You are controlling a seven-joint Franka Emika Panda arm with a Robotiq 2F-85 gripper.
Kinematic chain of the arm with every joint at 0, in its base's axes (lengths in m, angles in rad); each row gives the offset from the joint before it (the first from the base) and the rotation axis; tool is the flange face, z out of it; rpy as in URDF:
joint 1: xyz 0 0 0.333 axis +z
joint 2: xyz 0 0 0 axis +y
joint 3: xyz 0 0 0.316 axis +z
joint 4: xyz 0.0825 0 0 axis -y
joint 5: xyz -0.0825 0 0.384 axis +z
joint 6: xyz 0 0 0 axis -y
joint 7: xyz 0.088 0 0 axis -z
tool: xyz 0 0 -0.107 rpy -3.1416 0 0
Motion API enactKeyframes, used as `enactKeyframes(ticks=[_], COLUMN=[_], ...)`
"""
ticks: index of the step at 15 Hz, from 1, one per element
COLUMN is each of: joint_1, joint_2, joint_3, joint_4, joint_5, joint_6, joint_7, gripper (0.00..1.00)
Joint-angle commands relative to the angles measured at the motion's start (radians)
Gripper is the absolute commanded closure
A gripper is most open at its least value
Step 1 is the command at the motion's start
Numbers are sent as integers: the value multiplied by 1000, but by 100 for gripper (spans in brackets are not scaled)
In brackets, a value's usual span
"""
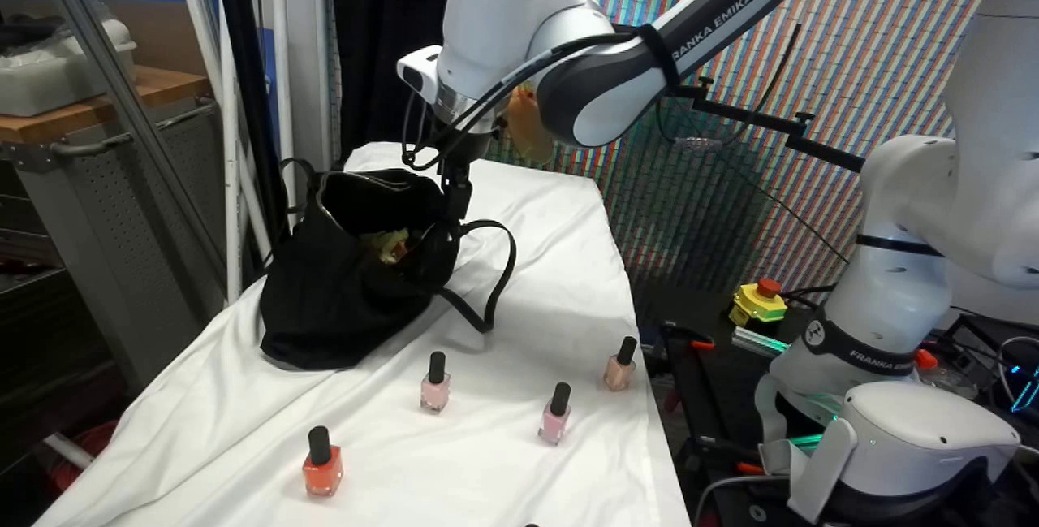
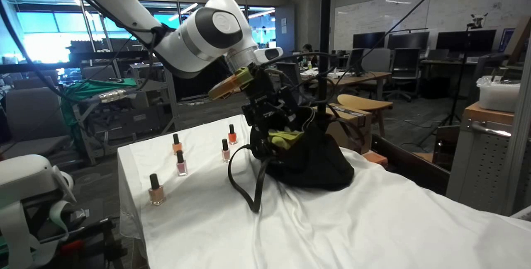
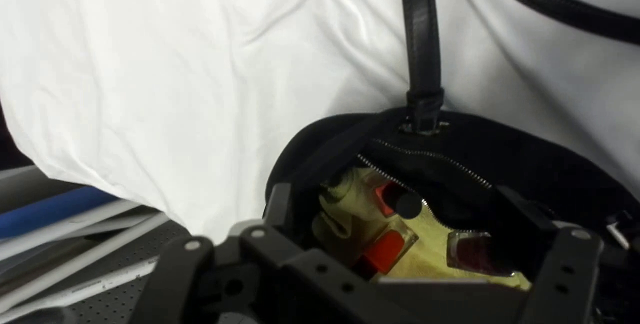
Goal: Pick up the nail polish and put them in the bag
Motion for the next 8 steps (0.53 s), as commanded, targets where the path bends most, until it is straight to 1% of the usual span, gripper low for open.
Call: enactKeyframes(ticks=[1, 5, 8], joint_1=[-2, -6, -9], joint_2=[-105, -166, -206], joint_3=[2, 8, 14], joint_4=[-117, -221, -293], joint_5=[34, 49, 74], joint_6=[-12, 3, 19], joint_7=[42, 96, 101], gripper=[0, 0, 0])
